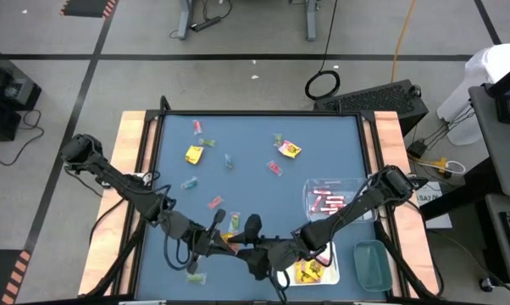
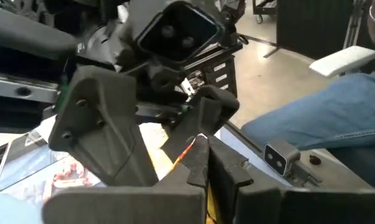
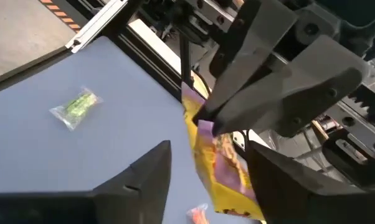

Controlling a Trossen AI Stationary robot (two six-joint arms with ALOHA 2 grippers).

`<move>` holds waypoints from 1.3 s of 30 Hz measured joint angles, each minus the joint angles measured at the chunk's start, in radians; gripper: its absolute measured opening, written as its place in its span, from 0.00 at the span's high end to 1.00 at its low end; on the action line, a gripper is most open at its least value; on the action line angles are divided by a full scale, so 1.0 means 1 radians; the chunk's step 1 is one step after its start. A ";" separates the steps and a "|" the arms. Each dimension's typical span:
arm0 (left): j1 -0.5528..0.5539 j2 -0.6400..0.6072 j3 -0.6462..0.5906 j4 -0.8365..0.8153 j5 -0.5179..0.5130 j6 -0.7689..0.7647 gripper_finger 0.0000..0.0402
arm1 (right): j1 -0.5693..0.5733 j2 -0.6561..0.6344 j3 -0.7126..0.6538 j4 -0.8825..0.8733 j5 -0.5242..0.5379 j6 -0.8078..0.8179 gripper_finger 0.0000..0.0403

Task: Sort candy
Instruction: Put the yellow candy into the white bin

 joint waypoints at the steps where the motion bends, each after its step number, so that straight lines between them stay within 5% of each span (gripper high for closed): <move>1: 0.001 0.000 0.000 0.000 0.000 0.000 0.97 | 0.000 0.000 0.000 0.000 0.000 0.000 0.54; 10: 0.001 0.000 0.000 0.001 -0.006 0.001 0.96 | 0.000 0.000 0.000 -0.003 -0.050 0.130 0.84; 16: 0.001 0.000 0.000 0.001 0.009 -0.026 0.92 | 0.007 0.000 0.000 -0.008 -0.052 0.181 0.96; 28: -0.016 -0.005 -0.001 0.027 -0.035 -0.079 0.40 | 0.050 -0.017 0.000 -0.127 -0.040 0.331 0.97; 39: -0.048 -0.006 -0.001 0.000 -0.168 -0.105 0.34 | 0.202 -0.207 0.000 -0.474 -0.013 0.445 0.97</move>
